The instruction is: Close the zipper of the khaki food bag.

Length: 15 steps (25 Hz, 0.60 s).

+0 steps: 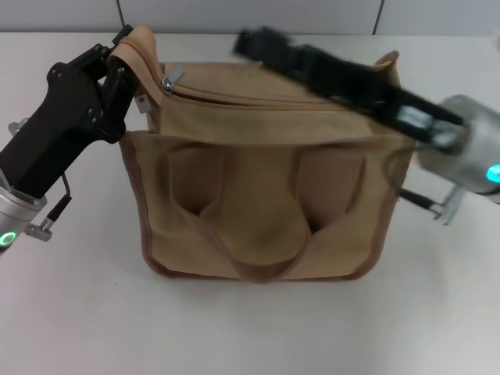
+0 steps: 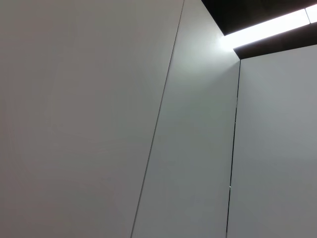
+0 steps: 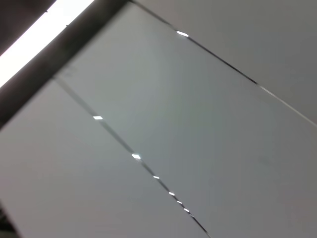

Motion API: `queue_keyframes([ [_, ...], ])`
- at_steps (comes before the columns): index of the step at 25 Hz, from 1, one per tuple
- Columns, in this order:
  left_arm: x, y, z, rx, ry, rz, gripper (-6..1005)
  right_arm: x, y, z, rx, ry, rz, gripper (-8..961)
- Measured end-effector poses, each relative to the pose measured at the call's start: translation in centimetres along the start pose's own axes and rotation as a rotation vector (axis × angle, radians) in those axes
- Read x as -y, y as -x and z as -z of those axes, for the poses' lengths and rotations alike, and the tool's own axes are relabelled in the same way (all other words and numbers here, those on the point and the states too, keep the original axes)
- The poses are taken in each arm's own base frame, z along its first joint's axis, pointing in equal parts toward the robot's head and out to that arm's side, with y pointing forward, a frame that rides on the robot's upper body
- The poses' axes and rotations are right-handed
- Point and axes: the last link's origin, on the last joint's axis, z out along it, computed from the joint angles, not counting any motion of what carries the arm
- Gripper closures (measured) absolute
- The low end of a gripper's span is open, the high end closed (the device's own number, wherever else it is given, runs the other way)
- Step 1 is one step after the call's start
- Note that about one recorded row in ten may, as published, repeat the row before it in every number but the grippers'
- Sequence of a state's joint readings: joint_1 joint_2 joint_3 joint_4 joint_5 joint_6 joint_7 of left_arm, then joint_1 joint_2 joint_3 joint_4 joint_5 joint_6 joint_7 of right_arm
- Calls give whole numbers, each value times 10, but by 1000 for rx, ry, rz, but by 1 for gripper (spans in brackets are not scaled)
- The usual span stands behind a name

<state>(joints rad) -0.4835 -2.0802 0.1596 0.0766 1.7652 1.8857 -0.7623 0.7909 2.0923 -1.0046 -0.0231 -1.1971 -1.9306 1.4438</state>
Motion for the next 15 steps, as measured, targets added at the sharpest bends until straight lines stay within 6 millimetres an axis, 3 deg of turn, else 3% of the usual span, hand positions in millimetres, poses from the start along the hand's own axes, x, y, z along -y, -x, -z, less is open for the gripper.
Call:
queue_keyframes([
  [3, 0, 0, 1, 1, -5, 0, 927, -14, 9, 17, 39, 42, 305, 220],
  [4, 0, 0, 2, 1, -9, 0, 927, -16, 13, 25, 25, 21, 486, 220],
  [5, 0, 0, 2, 1, -9, 0, 927, -16, 13, 25, 25, 21, 486, 220],
  [10, 0, 0, 3, 2, -9, 1, 927, -5, 25, 29, -59, -70, 827, 220],
  [15, -3, 1, 1, -10, -1, 17, 927, 12, 28, 20, -173, -135, 1060, 220],
])
